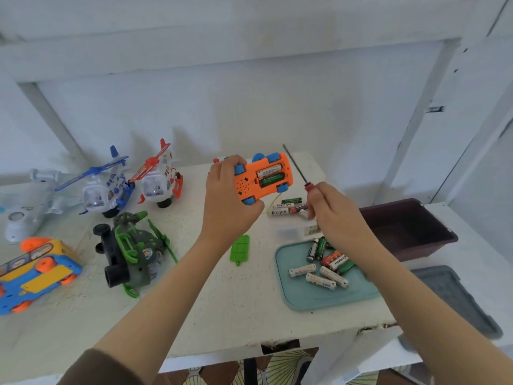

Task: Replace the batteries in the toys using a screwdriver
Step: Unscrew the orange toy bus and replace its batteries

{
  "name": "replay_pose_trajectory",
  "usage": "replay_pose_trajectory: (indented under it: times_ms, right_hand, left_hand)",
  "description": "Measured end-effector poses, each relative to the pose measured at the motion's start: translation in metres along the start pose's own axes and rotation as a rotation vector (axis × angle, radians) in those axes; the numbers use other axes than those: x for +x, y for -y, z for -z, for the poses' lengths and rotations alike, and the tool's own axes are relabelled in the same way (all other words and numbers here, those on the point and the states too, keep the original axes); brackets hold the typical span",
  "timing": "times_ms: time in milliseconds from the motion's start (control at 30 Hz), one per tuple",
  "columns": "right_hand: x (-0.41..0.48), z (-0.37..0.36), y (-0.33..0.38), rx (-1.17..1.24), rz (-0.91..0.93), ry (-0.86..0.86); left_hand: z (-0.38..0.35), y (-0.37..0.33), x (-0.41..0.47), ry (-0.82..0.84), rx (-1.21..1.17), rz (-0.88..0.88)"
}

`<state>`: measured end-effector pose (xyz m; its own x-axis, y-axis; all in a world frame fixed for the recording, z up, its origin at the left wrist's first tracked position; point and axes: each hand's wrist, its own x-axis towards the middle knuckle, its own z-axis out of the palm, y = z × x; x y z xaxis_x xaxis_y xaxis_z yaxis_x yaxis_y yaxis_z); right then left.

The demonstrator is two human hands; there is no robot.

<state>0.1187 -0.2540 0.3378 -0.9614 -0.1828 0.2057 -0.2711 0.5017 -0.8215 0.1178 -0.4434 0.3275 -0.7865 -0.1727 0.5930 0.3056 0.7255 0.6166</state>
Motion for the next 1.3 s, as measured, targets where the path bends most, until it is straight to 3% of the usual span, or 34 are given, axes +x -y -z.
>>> replay_pose_trajectory:
  times_ms: [300, 533, 833, 1300]
  right_hand:
    - [0.004, 0.017, -0.022, -0.285, -0.051, -0.037]
    - [0.015, 0.021, -0.021, -0.312, -0.06, 0.008]
    - [0.021, 0.028, -0.04, -0.333, -0.08, 0.219]
    - [0.015, 0.026, -0.034, -0.251, -0.027, 0.108]
  left_hand:
    - [-0.021, 0.0, 0.016, 0.007, -0.015, 0.004]
    - [-0.026, 0.003, 0.018, 0.025, -0.018, 0.01]
    - [-0.028, 0.015, 0.03, 0.103, 0.011, -0.01]
    - [-0.054, 0.01, 0.031, 0.059, -0.001, -0.015]
